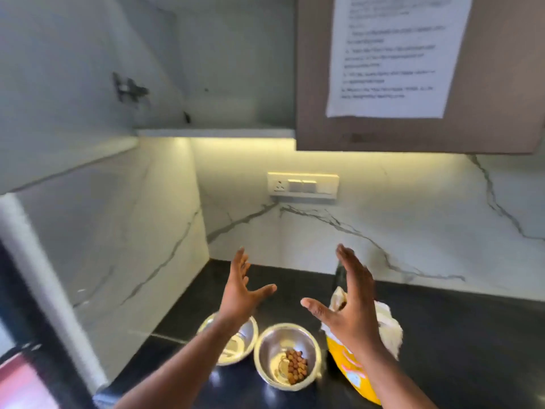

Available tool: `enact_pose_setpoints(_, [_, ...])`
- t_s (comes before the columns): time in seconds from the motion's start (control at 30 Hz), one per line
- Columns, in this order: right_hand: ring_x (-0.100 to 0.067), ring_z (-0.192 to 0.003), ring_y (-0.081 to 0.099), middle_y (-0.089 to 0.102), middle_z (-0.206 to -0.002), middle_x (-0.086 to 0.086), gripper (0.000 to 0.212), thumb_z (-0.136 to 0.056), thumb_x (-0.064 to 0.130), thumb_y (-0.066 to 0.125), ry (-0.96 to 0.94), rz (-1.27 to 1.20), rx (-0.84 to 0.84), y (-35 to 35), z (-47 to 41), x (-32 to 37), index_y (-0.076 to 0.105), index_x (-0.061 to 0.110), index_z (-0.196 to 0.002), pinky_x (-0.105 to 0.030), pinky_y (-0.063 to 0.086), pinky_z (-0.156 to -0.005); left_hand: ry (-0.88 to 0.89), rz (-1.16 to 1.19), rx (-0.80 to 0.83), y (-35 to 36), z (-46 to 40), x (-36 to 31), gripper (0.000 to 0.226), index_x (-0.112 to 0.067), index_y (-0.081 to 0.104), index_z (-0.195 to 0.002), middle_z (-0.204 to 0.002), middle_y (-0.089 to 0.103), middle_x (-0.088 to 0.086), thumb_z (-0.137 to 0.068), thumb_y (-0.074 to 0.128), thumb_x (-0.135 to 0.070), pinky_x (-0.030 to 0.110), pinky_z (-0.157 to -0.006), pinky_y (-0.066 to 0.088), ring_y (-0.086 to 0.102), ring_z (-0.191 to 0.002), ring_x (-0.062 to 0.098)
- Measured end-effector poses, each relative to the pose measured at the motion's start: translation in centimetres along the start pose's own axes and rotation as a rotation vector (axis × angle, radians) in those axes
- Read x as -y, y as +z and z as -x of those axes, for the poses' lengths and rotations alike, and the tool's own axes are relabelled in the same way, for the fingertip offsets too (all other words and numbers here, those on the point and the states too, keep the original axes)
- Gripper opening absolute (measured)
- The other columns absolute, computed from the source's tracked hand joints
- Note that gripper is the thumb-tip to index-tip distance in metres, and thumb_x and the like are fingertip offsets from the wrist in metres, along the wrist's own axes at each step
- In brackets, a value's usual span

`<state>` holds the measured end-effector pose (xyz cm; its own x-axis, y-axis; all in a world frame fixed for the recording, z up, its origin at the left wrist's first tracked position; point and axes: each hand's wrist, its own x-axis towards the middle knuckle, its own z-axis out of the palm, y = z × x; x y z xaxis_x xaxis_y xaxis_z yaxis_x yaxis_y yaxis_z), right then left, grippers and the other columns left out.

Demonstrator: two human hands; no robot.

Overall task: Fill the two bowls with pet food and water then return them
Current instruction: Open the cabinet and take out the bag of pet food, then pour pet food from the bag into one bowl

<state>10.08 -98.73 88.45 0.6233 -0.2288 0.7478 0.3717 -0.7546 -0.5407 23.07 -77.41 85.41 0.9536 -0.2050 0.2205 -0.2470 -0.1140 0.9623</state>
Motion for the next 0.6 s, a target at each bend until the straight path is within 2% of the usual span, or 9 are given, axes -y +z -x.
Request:
enact_pose_setpoints(0.07, [-0.018, -0.152, 0.036, 0.038, -0.164, 0.004, 0.1, -0.081, 0.074, 0.071, -0.128, -0.026, 0.025, 1.5, -2.5, 3.4, 0.038, 0.018, -0.157, -0.056, 0.038, -0.116, 0.073, 0.015, -0.106, -2.8, 0.3, -2.9, 0.119, -0.044, 0.016, -0.157, -0.163, 0.032, -0.003, -0.07, 0.096, -0.025, 0.031, -0.118, 0.029, 0.03, -0.15, 0.01])
enact_pose_setpoints(0.17, [-0.017, -0.15, 0.038, 0.04, -0.163, 0.003, 0.095, -0.083, 0.07, 0.071, -0.278, -0.065, 0.058, 3.6, -6.0, 9.5, 0.041, 0.017, -0.156, -0.051, 0.042, -0.115, 0.191, 0.05, -0.253, -7.6, 1.2, -7.2, 0.118, -0.039, 0.019, -0.156, -0.163, 0.033, -0.002, -0.067, 0.096, -0.03, 0.03, -0.115, 0.034, 0.033, -0.15, 0.013])
enact_pose_setpoints(0.27, [-0.017, -0.149, 0.039, 0.041, -0.162, 0.0, 0.091, -0.083, 0.063, 0.075, -0.422, -0.093, 0.069, 5.2, -8.9, 16.2, 0.044, 0.013, -0.154, -0.048, 0.041, -0.116, 0.281, 0.06, -0.375, -12.3, 2.8, -10.7, 0.121, -0.033, 0.023, -0.157, -0.161, 0.037, 0.0, -0.058, 0.092, -0.05, 0.037, -0.12, 0.035, 0.037, -0.148, 0.013])
enact_pose_setpoints(0.33, [-0.019, -0.148, 0.041, 0.044, -0.161, -0.002, 0.089, -0.083, 0.058, 0.077, -0.497, -0.115, 0.052, 6.3, -10.3, 21.1, 0.047, 0.01, -0.152, -0.047, 0.041, -0.116, 0.32, 0.082, -0.451, -15.5, 4.1, -12.6, 0.115, -0.028, 0.031, -0.152, -0.156, 0.043, -0.001, -0.057, 0.089, -0.055, 0.042, -0.122, 0.035, 0.042, -0.144, 0.014])
enact_pose_setpoints(0.43, [-0.019, -0.147, 0.043, 0.047, -0.159, -0.004, 0.086, -0.084, 0.053, 0.079, -0.576, -0.153, 0.015, 8.1, -11.4, 28.2, 0.048, 0.009, -0.151, -0.045, 0.041, -0.116, 0.341, 0.098, -0.56, -19.7, 6.1, -14.2, 0.096, -0.031, 0.038, -0.141, -0.144, 0.048, -0.009, -0.063, 0.086, -0.057, 0.046, -0.12, 0.04, 0.048, -0.135, 0.013])
enact_pose_setpoints(0.5, [-0.018, -0.147, 0.042, 0.047, -0.159, -0.005, 0.087, -0.085, 0.054, 0.078, -0.619, -0.182, -0.017, 9.3, -11.3, 32.6, 0.045, 0.01, -0.152, -0.042, 0.041, -0.117, 0.366, 0.083, -0.615, -22.3, 7.1, -14.8, 0.09, -0.034, 0.035, -0.142, -0.144, 0.046, -0.012, -0.071, 0.088, -0.047, 0.047, -0.118, 0.043, 0.048, -0.134, 0.012])
enact_pose_setpoints(0.57, [-0.014, -0.149, 0.039, 0.044, -0.161, -0.003, 0.091, -0.086, 0.06, 0.075, -0.629, -0.205, -0.045, 10.3, -10.8, 36.5, 0.039, 0.014, -0.155, -0.032, 0.04, -0.118, 0.417, 0.054, -0.626, -24.6, 7.7, -15.7, 0.097, -0.04, 0.026, -0.15, -0.151, 0.04, -0.019, -0.074, 0.088, -0.043, 0.04, -0.115, 0.046, 0.045, -0.139, 0.008])
enact_pose_setpoints(0.6, [-0.012, -0.15, 0.037, 0.042, -0.162, -0.001, 0.092, -0.086, 0.064, 0.073, -0.631, -0.204, -0.064, 10.7, -10.5, 38.4, 0.036, 0.017, -0.156, -0.026, 0.039, -0.117, 0.464, 0.026, -0.615, -25.8, 8.0, -16.5, 0.101, -0.046, 0.02, -0.153, -0.154, 0.033, -0.032, -0.075, 0.086, -0.045, 0.028, -0.111, 0.046, 0.041, -0.139, -0.002])
